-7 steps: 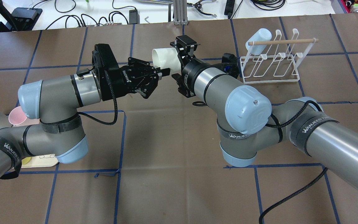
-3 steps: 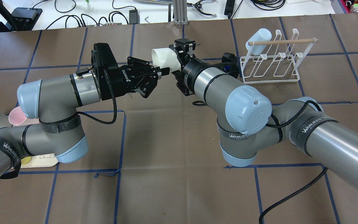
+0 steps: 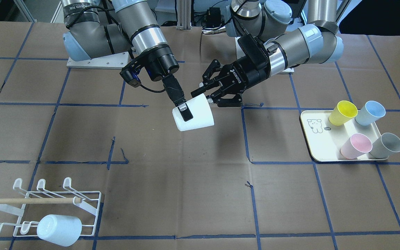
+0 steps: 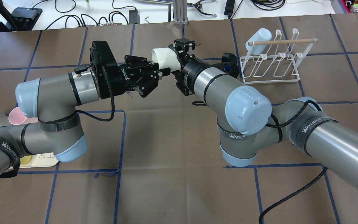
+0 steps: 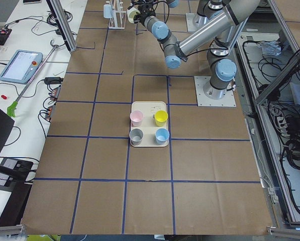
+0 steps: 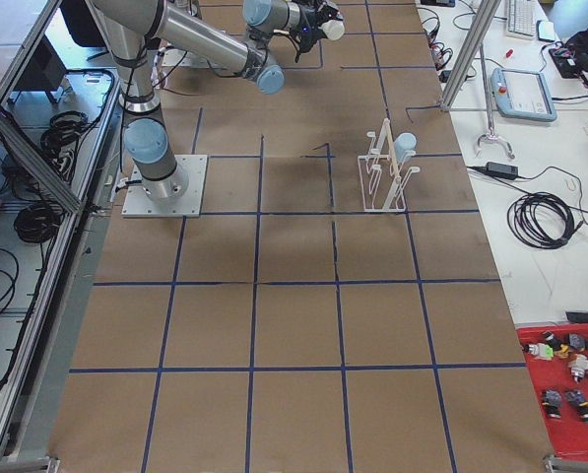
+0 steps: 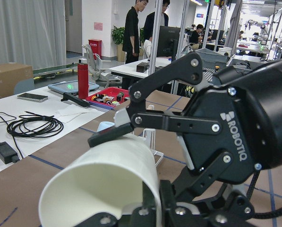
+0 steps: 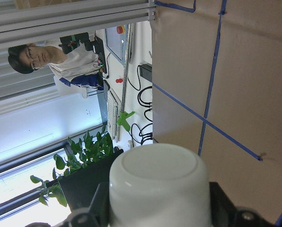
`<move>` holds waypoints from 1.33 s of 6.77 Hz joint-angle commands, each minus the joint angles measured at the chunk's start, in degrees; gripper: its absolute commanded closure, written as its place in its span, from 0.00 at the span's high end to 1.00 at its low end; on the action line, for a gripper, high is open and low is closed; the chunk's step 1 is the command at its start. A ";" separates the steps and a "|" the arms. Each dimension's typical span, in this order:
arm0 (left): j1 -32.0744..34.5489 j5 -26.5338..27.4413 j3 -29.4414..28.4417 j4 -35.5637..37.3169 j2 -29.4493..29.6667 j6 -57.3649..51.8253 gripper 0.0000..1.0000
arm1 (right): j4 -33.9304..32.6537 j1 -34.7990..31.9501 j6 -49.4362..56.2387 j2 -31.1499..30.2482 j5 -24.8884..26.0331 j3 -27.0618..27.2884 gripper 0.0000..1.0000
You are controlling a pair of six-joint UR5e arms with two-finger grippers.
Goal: Transfer IKEA cup to right arm and place on rack
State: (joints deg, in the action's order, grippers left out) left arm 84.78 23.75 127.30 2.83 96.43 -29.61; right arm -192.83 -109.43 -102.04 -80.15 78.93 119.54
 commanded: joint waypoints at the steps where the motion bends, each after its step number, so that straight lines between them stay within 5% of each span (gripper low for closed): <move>1: -0.05 -0.02 -0.03 -0.02 -0.11 2.02 0.99 | -0.09 0.01 0.00 0.00 -0.01 -0.01 0.55; 5: -5.56 -1.15 -0.21 -0.02 -0.02 2.46 0.99 | -0.01 1.32 1.05 0.35 -0.09 -0.97 0.41; 6: -10.29 -6.03 -0.21 -0.19 0.07 2.28 0.99 | 0.17 3.50 8.19 0.96 0.08 -1.15 0.37; 8: -15.24 -6.88 -0.73 -0.63 0.42 2.19 0.99 | 0.08 8.87 29.97 1.40 0.08 -1.24 0.30; 9: -16.39 -5.92 -1.69 -1.85 1.12 2.11 0.99 | -2.44 8.97 31.37 1.31 0.08 -1.32 0.30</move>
State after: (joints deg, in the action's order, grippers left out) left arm 70.14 17.32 126.43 1.97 96.97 -27.41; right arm -193.44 -101.46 -75.54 -78.83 78.99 118.28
